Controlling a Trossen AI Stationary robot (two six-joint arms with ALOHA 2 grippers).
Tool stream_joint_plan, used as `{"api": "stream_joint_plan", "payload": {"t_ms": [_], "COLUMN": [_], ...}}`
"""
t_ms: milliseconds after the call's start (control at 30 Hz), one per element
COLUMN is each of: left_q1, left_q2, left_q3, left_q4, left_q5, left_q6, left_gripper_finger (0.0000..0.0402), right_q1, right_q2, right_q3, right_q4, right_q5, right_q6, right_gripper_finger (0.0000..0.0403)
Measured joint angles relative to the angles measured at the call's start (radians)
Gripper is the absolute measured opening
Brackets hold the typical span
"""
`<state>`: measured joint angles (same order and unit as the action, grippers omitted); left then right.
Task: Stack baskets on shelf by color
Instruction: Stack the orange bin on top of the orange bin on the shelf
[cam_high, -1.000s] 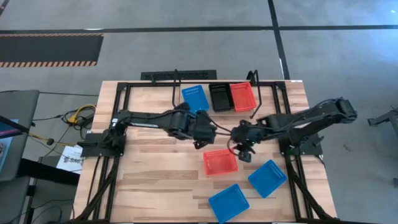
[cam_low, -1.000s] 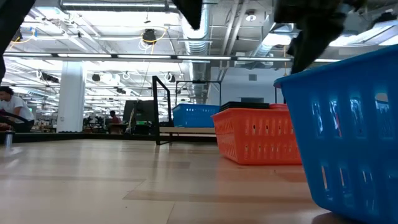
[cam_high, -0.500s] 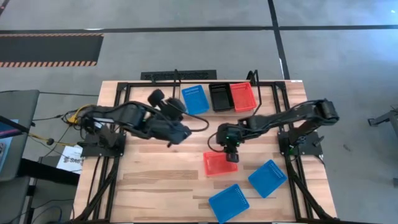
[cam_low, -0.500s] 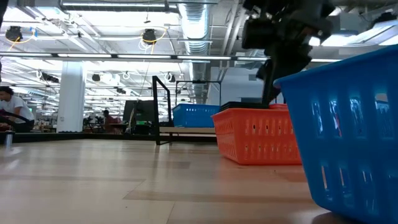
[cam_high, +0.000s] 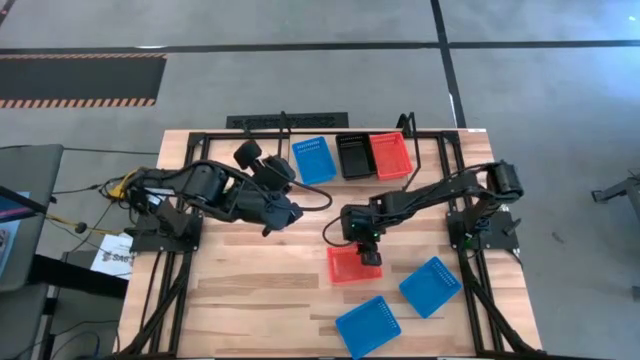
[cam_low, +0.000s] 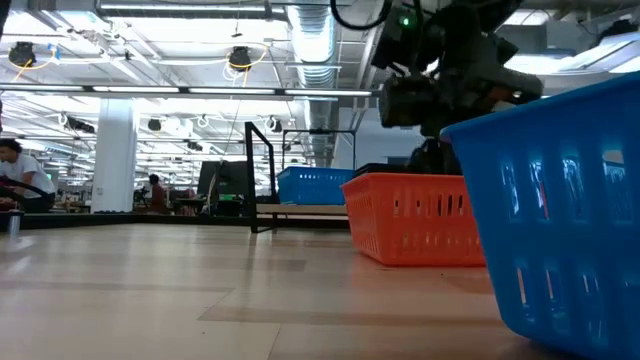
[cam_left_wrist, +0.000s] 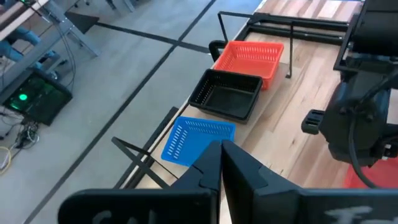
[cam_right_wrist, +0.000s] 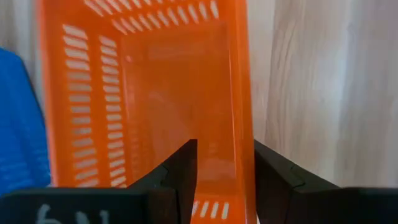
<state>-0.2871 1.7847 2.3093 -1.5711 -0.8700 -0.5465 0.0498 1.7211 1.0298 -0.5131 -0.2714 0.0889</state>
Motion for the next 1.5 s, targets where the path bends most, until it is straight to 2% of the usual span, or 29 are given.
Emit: {"api": "stream_joint_plan", "payload": {"t_ms": [167,333,367,567,767,967,1100,1267,1500], "left_q1": [0.000,0.000,0.000,0.000,0.001,0.001,0.004,0.014,0.052], "left_q2": [0.001,0.001,0.001,0.001,0.002,0.002,0.002,0.002,0.001], "left_q3": [0.000,0.000,0.000,-0.001,-0.008,-0.056,-0.110,-0.164,-0.201], "left_q4": [0.000,0.000,0.000,0.000,0.000,0.007,0.011,0.010,0.028], "left_q5": [0.000,0.000,0.000,-0.001,-0.004,-0.019,-0.028,-0.026,-0.028], "left_q6": [0.007,0.004,0.004,0.001,-0.022,-0.052,-0.084,-0.119,-0.122], "left_gripper_finger": [0.0000,0.0000,0.0000,0.0000,0.0000,0.0000,0.0000,0.0000,0.0000], "right_q1": [0.001,0.000,-0.001,-0.020,-0.050,-0.104,-0.154,-0.233,-0.349], "right_q2": [0.048,0.054,0.050,-0.033,-0.187,-0.356,-0.467,-0.590,-0.659], "right_q3": [0.000,0.000,0.000,0.064,0.240,0.393,0.427,0.427,0.400], "right_q4": [-0.010,-0.025,-0.025,-0.071,-0.193,-0.274,-0.276,-0.325,-0.520], "right_q5": [-0.003,-0.002,-0.002,0.043,0.249,0.583,0.730,0.820,0.823], "right_q6": [-0.008,-0.012,-0.012,-0.011,-0.023,-0.001,0.082,0.198,0.366], "right_gripper_finger": [0.0120,0.0021,0.0013,0.0005,0.0003,0.0002,0.0002,0.0001,0.0001]}}
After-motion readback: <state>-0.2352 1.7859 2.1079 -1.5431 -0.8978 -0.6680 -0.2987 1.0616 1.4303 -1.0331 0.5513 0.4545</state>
